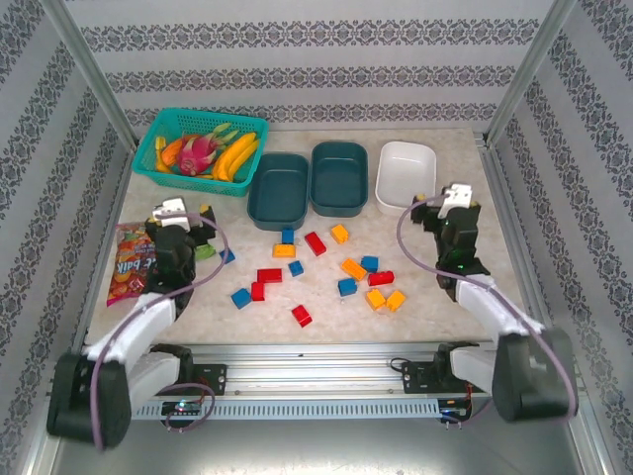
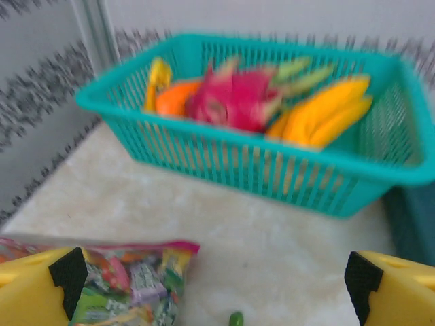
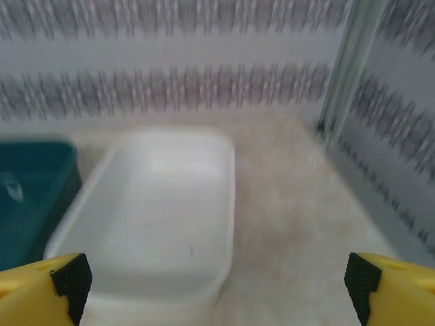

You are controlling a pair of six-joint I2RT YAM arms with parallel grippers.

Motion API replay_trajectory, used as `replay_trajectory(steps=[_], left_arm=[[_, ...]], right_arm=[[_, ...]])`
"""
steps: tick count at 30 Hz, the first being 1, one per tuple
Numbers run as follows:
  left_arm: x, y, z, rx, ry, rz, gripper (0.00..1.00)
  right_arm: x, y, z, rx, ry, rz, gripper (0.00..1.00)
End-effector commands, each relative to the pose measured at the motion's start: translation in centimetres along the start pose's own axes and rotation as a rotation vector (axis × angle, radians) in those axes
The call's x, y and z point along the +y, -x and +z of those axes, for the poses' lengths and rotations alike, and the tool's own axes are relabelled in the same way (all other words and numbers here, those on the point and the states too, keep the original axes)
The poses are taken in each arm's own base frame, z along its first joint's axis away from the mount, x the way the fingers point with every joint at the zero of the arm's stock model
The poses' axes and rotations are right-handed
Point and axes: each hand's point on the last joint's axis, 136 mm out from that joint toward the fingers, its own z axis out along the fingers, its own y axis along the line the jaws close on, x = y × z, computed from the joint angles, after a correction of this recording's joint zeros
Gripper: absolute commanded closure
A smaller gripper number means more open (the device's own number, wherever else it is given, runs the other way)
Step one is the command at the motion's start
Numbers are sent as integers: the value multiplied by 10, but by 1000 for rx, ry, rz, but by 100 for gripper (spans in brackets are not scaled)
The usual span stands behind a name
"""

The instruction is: Sort the legos into containers by color

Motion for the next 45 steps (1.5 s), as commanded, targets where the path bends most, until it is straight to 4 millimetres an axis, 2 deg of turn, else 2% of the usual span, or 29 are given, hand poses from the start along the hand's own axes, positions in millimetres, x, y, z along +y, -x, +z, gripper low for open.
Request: replay_trajectory(steps=[1, 3, 4, 5, 7, 8, 10, 12, 13, 15, 17, 20, 25, 29, 32, 38, 45], left_arm=[[16, 7, -33, 58, 65, 2, 0], [11, 33, -52, 22, 31, 8, 0], [5, 49, -61, -5, -1, 17, 0], [-1, 64, -68, -30, -25, 11, 0], [2, 86, -78, -23, -17, -145, 0], [7, 82, -85, 69, 3, -275, 0], [12, 79, -105, 213, 20, -363, 0], [-7, 77, -103, 244, -73, -419, 0], [-19, 74, -103, 275, -130, -466, 0], [-50, 65, -102, 366, -255, -515, 0], [-81, 49, -105, 521, -366, -512, 0], [-116, 30, -119, 687, -505, -458, 0], [-150, 12, -149, 795, -678, -336, 0], [-174, -6, -166, 859, -751, -256, 1], [-193, -15, -175, 872, -800, -246, 2], [-224, -28, -189, 895, -867, -224, 2], [-241, -31, -192, 907, -890, -194, 2]], right_arm=[[-7, 54, -35, -23, -74, 46, 2], [0, 96, -59, -55, -48, 124, 2], [0, 108, -70, -21, -43, 241, 2], [3, 107, -80, 71, -20, 363, 2], [6, 84, -101, 281, -24, 535, 2], [10, 68, -101, 333, -26, 627, 2], [42, 54, -99, 433, 179, 653, 2], [41, 30, -109, 581, 97, 615, 2], [35, 15, -119, 662, 8, 551, 3], [28, -5, -135, 784, -97, 456, 4], [30, -24, -151, 896, -133, 406, 6], [40, -56, -165, 1003, -117, 423, 18], [55, -123, -175, 1197, -101, 491, 24], [60, -159, -171, 1269, -110, 540, 26], [64, -181, -169, 1313, -111, 612, 28], [65, -211, -163, 1339, -139, 678, 33], [66, -228, -157, 1376, -164, 671, 36]])
